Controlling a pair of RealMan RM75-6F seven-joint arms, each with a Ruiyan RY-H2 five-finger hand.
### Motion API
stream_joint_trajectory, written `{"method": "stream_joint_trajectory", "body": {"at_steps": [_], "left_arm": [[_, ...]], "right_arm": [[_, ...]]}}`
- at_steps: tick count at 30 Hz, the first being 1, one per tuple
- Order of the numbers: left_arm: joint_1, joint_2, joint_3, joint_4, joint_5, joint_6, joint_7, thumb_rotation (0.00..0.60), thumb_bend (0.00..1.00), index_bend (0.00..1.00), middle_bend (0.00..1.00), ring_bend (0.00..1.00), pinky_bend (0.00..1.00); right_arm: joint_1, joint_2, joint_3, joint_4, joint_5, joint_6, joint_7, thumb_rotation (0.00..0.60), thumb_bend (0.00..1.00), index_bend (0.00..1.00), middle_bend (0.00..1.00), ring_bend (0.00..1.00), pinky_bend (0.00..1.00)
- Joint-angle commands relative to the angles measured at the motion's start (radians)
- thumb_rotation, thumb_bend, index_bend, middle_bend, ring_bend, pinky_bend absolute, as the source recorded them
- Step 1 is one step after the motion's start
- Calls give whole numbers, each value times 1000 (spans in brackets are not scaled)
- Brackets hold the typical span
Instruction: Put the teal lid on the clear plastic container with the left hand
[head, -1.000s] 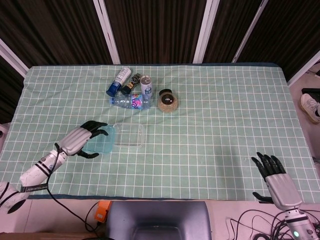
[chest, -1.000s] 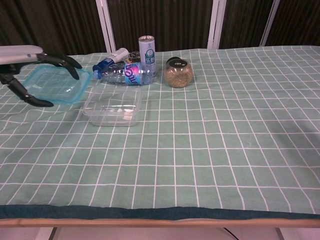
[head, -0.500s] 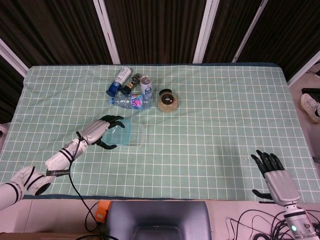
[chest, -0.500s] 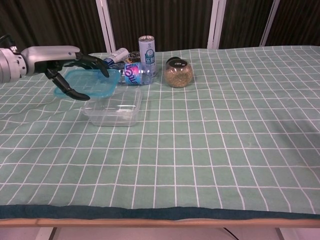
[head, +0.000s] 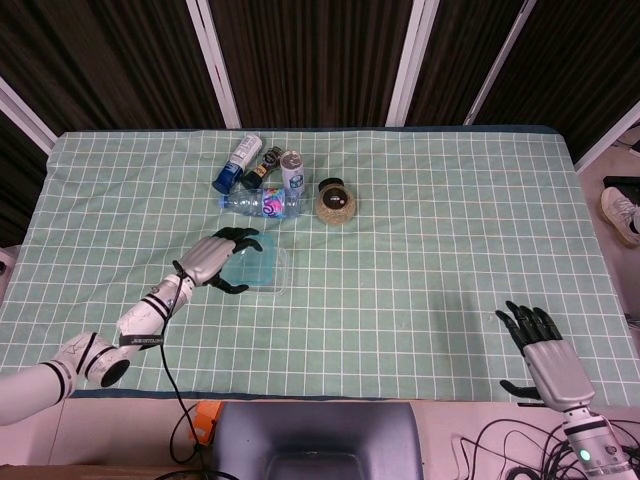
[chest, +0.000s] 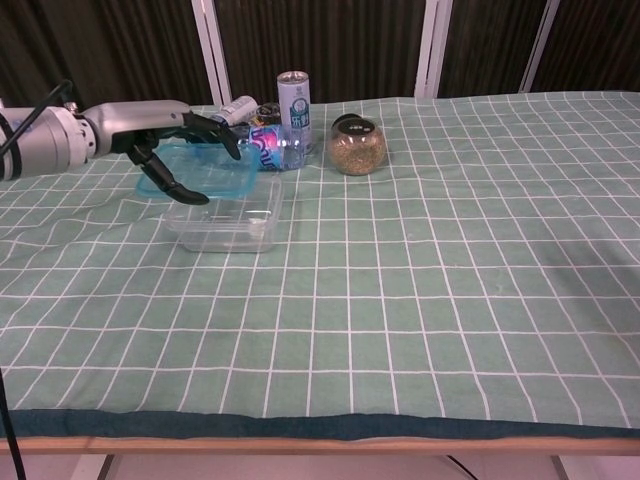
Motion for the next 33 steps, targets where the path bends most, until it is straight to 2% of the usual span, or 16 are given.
{"method": "stream_joint_trajectory", "body": {"at_steps": [1,7,15,33], "left_arm": [[-8,-13,-18,-28,-72,-21,95,600,269,272,441,613,774],[-14,-29,-27,-70,-164,-22,240,600,268,272,441,615,777],[-22,-49,-37,-108,-248,-9,352,600,269,271,442,617,779],[-43,-89,-43,-103,-309,-15,443,600,269,272,444,618,778]], "right_arm": [[2,2,-1,-1,-2,-1,4,600,217,0,0,0,0],[5,8,-4,-2,-7,-2,17,600,217,0,0,0,0],[6,12,-7,-1,-12,2,28,600,217,0,0,0,0],[4,16,-12,0,-19,11,38,600,217,0,0,0,0]]}}
